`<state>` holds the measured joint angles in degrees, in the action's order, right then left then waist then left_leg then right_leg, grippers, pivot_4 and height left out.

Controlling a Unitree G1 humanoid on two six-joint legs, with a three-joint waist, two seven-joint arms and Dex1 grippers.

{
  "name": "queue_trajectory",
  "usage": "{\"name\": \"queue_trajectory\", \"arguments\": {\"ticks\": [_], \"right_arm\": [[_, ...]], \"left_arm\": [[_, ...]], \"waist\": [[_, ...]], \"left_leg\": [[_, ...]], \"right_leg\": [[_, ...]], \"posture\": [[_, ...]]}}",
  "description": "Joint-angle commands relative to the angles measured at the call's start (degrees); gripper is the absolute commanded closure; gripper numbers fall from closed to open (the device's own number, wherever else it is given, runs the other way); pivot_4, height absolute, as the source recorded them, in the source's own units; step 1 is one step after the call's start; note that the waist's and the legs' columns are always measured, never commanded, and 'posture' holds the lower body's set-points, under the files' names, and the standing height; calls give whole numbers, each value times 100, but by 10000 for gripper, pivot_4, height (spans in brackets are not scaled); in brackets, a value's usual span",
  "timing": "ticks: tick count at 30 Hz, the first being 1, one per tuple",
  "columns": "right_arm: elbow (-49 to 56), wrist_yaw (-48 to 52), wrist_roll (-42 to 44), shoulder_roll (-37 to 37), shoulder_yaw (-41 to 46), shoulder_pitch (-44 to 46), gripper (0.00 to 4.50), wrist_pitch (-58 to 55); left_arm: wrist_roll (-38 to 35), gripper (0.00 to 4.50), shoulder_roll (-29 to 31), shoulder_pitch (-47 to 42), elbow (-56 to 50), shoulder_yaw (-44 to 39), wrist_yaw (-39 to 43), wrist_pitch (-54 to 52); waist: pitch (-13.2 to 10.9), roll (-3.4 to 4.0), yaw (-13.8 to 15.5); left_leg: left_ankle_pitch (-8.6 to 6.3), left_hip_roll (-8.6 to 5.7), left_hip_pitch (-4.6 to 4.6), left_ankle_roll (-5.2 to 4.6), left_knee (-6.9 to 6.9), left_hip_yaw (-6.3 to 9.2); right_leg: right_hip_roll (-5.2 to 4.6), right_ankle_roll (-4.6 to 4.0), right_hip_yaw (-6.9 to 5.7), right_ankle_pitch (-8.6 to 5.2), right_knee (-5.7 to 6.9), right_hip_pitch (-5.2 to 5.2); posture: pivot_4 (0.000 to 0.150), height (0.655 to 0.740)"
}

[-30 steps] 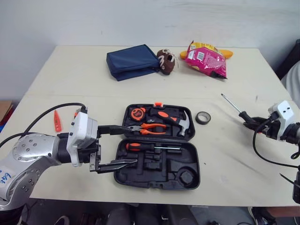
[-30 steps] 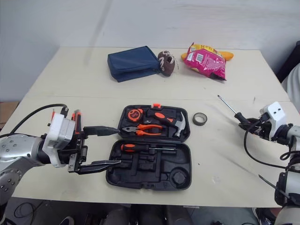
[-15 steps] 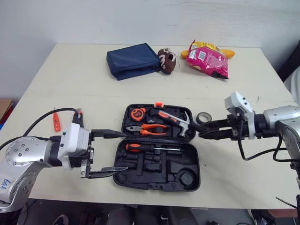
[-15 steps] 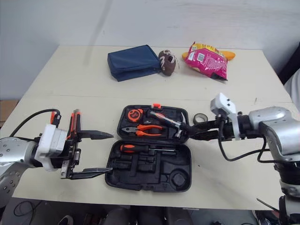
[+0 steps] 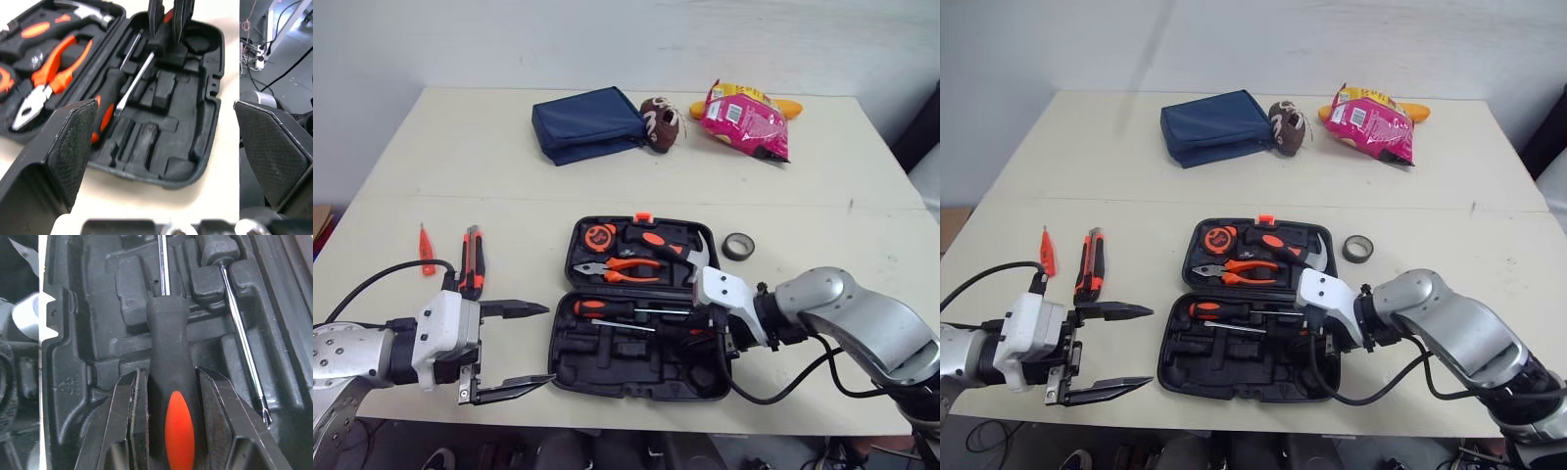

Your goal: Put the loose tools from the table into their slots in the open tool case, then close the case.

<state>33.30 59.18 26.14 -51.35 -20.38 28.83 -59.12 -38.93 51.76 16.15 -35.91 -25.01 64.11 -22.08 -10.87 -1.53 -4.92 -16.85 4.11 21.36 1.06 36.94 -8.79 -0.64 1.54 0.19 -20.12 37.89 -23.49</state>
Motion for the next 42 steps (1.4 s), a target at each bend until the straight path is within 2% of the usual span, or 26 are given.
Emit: {"name": "queue_trajectory", "arguments": {"ticks": [1,5,20,36,42], "right_arm": [[28,-34,-230,73,-231,231,34697,294],[-203,78,-523,32,-493,420,34697,648],[-443,345,-730,-177,-506,532,34697,780],[-508,63,-512,160,-351,588,34697,91],[-505,152,-576,6,-487,620,34697,112]], "left_arm": [[-94,0,32,172,-169,-288,48,-40],[-133,0,7,192,-221,-332,-44,-111],[-151,0,-7,37,-278,-208,-201,-259],[-180,0,-36,13,-333,-110,-262,-289],[-168,0,-35,16,-323,-97,-283,-260]], "waist": [[0,0,-4],[0,-1,10],[3,-5,11],[13,-22,1],[13,-22,9]], "left_leg": [[0,0,0,0,0,0],[1,0,-3,0,1,0],[-2,-1,-4,-6,5,0],[0,1,-10,-7,9,0],[1,1,-10,-7,9,0]], "right_leg": [[1,0,-1,0,0,0],[1,-3,-1,0,4,1],[-2,-5,-1,1,5,3],[-2,-12,-2,6,11,8],[-2,-14,-4,7,13,8]], "posture": [[1500,7400],[1500,7400],[1500,7400],[1500,7400],[1500,7400]]}}
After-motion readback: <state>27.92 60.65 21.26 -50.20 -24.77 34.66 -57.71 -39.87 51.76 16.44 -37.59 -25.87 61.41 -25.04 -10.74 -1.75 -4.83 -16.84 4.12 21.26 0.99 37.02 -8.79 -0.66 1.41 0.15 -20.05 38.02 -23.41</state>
